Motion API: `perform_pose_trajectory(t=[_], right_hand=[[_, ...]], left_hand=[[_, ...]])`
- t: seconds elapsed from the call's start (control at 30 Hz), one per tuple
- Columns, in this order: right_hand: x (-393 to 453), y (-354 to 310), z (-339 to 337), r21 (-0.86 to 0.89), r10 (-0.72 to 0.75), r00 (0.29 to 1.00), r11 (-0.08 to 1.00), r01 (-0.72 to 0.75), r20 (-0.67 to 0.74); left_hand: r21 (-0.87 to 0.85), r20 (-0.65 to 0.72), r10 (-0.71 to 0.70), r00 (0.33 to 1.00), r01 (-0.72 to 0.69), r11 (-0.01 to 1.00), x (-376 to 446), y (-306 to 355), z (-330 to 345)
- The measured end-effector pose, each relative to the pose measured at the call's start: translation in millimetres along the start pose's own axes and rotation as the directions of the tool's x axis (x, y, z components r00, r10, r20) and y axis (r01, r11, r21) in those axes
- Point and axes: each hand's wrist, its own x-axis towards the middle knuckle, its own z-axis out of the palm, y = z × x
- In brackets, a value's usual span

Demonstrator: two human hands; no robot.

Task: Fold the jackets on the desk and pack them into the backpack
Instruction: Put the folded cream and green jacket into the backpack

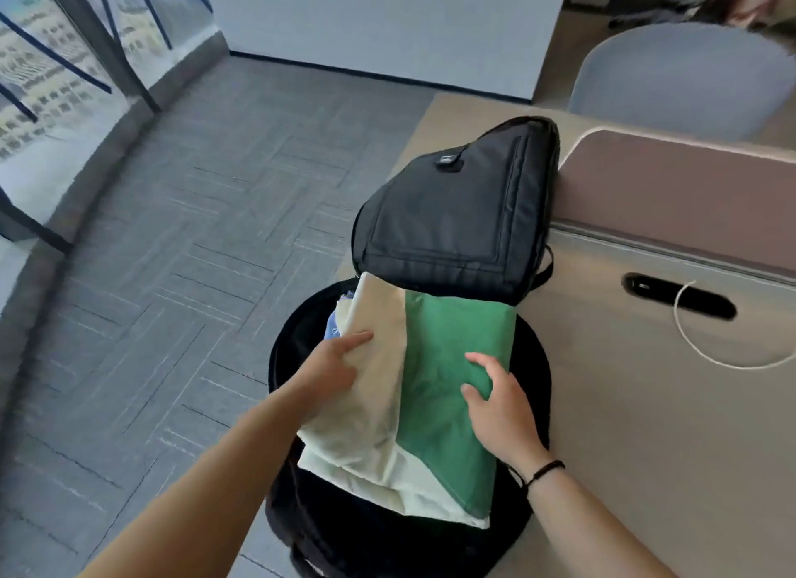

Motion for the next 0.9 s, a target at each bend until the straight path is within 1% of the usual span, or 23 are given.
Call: perform_pose_trajectory(t=[0.13,0.23,0.27,0.33,0.4,0.43,0.47,0.5,0.53,0.57,0.6,0.67,0.77,0.83,0.9], right_hand=[[-8,4,15,0.055,0.164,0.982,0.986,-0.159,-0.093],[-10,7,22,0.03,0.256,0.965,0.967,-0.255,-0.056],[-10,6,24,0.009,0.276,0.96,0.961,-0.276,-0.046],[-10,3,28,-0.033,0.308,0.949,0.95,-0.31,-0.065],[-12,-5,32,-0.094,0.326,0.94,0.937,-0.335,-0.098],[-15,-8,34,-0.138,0.331,0.938,0.929,-0.343,-0.105],[-19,-11,36,-0.193,0.328,0.938,0.919,-0.344,-0.111],[-22,-13,39,-0.27,0.319,0.94,0.901,-0.339,-0.118],[-25,-15,41,-0.367,0.3,0.945,0.871,-0.327,-0.13],[-25,-18,42,-0.47,0.262,0.955,0.832,-0.296,-0.138],[-22,-20,42,-0.559,0.211,0.968,0.791,-0.25,-0.135],[-8,-28,40,-0.661,0.126,0.986,0.732,-0.166,-0.109],[20,-31,47,-0.685,0.1,0.992,0.717,-0.129,-0.082],[28,-21,60,-0.723,0.111,0.992,0.681,-0.117,-0.056],[27,-4,76,-0.734,0.098,0.993,0.669,-0.116,-0.068]], left_hand=[[-0.135,0.119,-0.025,0.993,0.041,0.99,10,-35,-20],[-0.178,0.176,-0.069,0.982,0.101,0.979,8,-60,-27],[-0.163,0.186,-0.069,0.98,0.1,0.982,7,-66,-27],[-0.073,0.177,-0.013,0.984,0.026,0.997,7,-73,-27],[0.141,0.139,0.074,0.987,-0.094,0.985,5,-73,-23],[0.281,0.106,0.1,0.989,-0.127,0.951,2,-73,-21],[0.429,0.068,0.138,0.988,-0.154,0.89,-1,-72,-19],[0.566,0.054,0.195,0.979,-0.191,0.802,-1,-70,-16],[0.664,0.077,0.257,0.963,-0.242,0.708,-1,-66,-13],[0.715,0.128,0.314,0.941,-0.307,0.628,4,-63,-9],[0.735,0.189,0.364,0.912,-0.377,0.564,9,-57,-3],[0.736,0.278,0.402,0.872,-0.463,0.495,23,-43,10],[0.786,0.348,0.306,0.886,-0.454,0.421,47,-41,29],[0.816,0.344,0.261,0.902,-0.425,0.393,55,-56,36],[0.833,0.314,0.262,0.913,-0.397,0.386,59,-71,40]])
